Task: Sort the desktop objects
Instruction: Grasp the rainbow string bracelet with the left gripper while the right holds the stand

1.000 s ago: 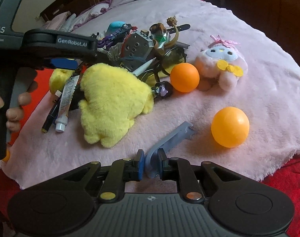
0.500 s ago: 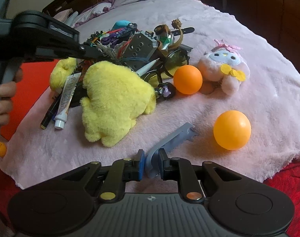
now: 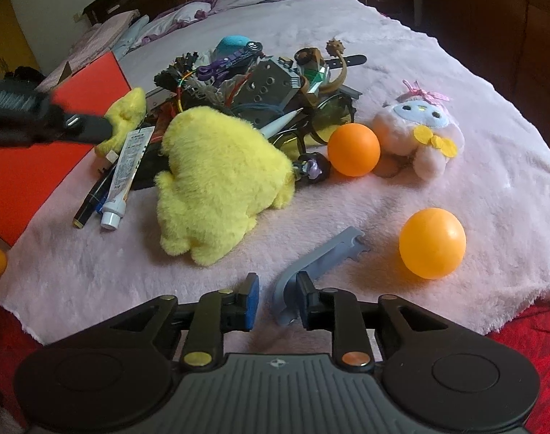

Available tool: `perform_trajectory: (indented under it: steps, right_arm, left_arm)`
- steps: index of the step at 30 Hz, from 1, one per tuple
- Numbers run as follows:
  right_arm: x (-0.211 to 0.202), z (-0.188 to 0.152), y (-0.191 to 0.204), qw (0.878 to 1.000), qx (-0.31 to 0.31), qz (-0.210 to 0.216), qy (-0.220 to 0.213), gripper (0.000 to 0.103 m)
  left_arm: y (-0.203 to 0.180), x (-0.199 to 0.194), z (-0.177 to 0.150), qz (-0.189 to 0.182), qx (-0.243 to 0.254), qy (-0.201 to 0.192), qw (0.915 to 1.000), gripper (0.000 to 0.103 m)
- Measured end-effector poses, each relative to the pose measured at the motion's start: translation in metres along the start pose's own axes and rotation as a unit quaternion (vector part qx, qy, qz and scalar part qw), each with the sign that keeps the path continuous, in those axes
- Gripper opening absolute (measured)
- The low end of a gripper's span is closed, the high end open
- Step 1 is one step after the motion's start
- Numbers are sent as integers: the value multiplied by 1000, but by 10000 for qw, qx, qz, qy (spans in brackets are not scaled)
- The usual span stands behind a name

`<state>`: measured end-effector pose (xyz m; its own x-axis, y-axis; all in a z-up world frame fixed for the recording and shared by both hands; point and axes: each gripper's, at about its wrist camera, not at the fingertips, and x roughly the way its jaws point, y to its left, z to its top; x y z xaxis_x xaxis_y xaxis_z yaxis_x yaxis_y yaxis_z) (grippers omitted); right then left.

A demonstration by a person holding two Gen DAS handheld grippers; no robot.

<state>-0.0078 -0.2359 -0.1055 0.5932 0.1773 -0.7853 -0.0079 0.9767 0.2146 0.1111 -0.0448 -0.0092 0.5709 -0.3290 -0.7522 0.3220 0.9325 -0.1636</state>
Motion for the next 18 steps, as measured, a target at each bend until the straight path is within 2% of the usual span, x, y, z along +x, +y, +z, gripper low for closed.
perform_trajectory:
  steps: [4,6,8,9,10,12,16,18]
  right_arm:
    - [1,0,2,10000,-58,-7,-18,32]
    - [1,0,3,10000,-72,2,-27,34]
    - [1,0,4,9999,-92,17,-36,36]
    - [2,0,4,9999,-106,30,-41,38]
    - [2,0,4,9999,-120,42,-45,40]
    - [2,0,5,9998,-171,44,-58,43]
    - [4,-1,11,9994,-324,28,-82,53]
    - [4,-2,15,9992,-391,6,-90,55]
  left_arm:
    - [-15,31,14,88,249,-12,9996,60]
    - [-20,49,21,95,315,80,9994,61]
    - [-24,61,26,137,426,140,9989,50]
    - [-27,66,28,187,506,160,9984,22]
    - [-29,68,31,226,607,212,9977,5]
    - [-29,59,35,-38,575,151,9982,5]
    - [-39,26,43,-150,818,-280,9961,4]
    - [-40,9,46,-238,816,-466,9953,4]
